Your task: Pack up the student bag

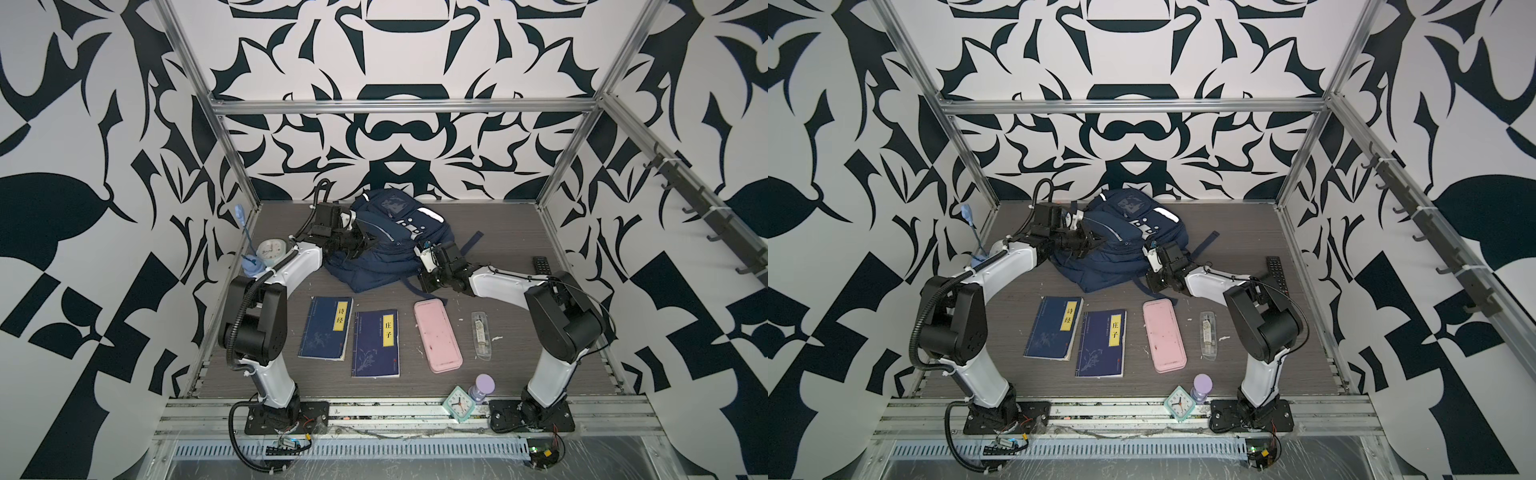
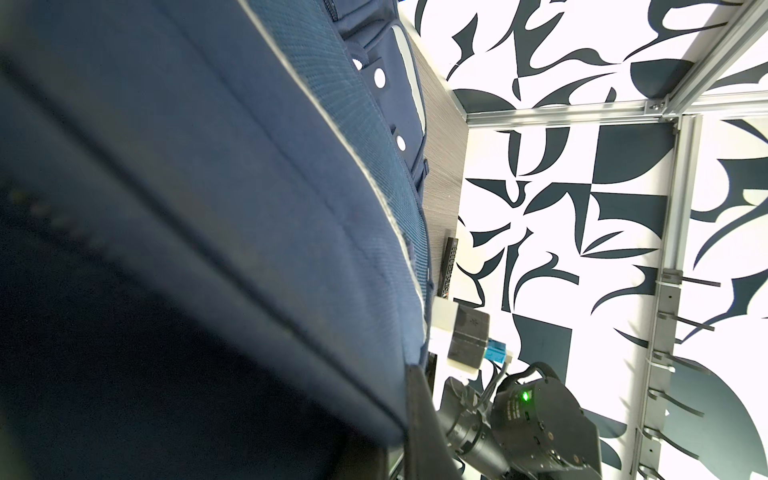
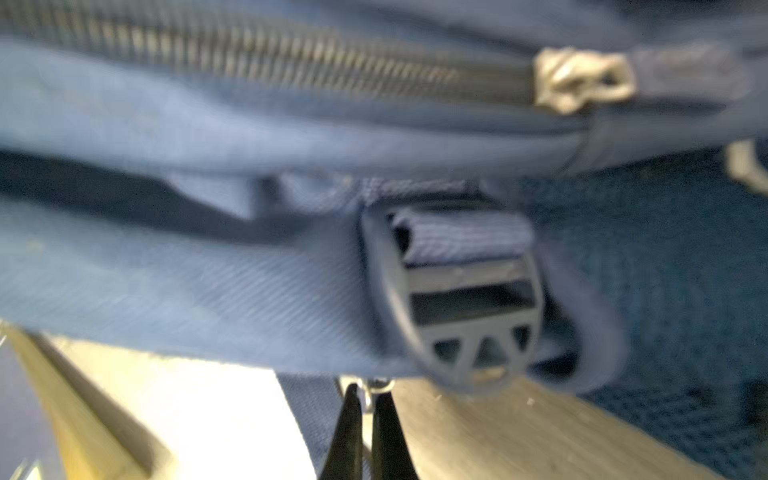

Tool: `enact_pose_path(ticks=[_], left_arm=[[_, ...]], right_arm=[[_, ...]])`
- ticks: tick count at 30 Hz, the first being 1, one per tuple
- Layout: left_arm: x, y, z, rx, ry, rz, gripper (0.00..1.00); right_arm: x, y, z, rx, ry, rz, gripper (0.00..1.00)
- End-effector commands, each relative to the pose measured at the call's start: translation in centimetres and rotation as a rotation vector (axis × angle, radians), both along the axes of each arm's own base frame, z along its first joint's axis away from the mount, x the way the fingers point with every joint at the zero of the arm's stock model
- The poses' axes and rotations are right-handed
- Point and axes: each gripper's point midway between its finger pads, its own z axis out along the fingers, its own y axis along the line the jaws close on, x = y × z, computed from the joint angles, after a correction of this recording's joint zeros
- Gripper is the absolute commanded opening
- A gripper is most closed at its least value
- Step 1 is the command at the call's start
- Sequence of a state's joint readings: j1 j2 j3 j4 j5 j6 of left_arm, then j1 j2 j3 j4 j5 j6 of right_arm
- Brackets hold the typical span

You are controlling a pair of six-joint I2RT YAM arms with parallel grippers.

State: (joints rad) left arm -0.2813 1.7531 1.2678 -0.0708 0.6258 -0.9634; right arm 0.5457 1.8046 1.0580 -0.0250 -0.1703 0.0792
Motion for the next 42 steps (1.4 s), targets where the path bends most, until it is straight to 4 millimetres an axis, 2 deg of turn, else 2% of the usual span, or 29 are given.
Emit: enact_pose_path(ticks=[1,4,7,12,16,19,20,25,29,33,37,39,42], left_arm=[[2.1,-0.2,3.2,-0.040,-0.130,0.016,0.00],[2.2,-0.1,2.7,-0.046,-0.121,0.032,0.00],[2.4,-0.1,2.4,-0.058,-0.113,0.048,0.00],[2.4,-0.3,2.3,-0.062,-0.111,0.049,0.00],[2.5,-0.3,2.5,-0.065,-0.115,0.048,0.00],[2.4,-0.3,2.4,-0.065,-0.111,0.041,0.00],[2.3,-0.3,2.5,-0.059,-0.112,0.037,0.03],[1.6,0.6,2.9,0.050,-0.134,0.003,0.40],[0.7,1.8,3.5,0.150,-0.159,-0.020,0.56],[-0.2,3.1,3.1,0.257,-0.166,-0.027,0.57],[-0.5,3.7,1.4,0.319,-0.134,-0.036,0.54],[-0.5,3.9,0.3,0.338,-0.110,-0.042,0.53],[-0.6,3.8,-1.2,0.359,-0.074,-0.066,0.53]], right_arm=[[-2.4,3.8,1.7,0.028,0.055,0.107,0.00],[-4.0,6.5,1.9,0.022,0.068,0.177,0.00],[-5.5,9.5,2.9,0.044,0.073,0.242,0.00],[-7.1,13.4,4.3,0.090,0.083,0.293,0.00],[-7.1,14.9,4.3,0.165,0.128,0.255,0.00],[-6.9,14.9,4.7,0.207,0.121,0.216,0.00],[-6.8,14.5,4.6,0.204,0.116,0.201,0.00],[-6.5,11.7,5.2,0.211,0.135,0.123,0.00],[-5.9,8.4,5.8,0.262,0.206,0.089,0.00],[-4.8,3.5,5.7,0.215,0.244,-0.014,0.00],[-4.2,-0.6,4.9,0.156,0.267,-0.119,0.00],[-4.3,-1.9,4.3,0.131,0.295,-0.148,0.00],[-4.8,-2.3,3.6,0.110,0.310,-0.148,0.00]])
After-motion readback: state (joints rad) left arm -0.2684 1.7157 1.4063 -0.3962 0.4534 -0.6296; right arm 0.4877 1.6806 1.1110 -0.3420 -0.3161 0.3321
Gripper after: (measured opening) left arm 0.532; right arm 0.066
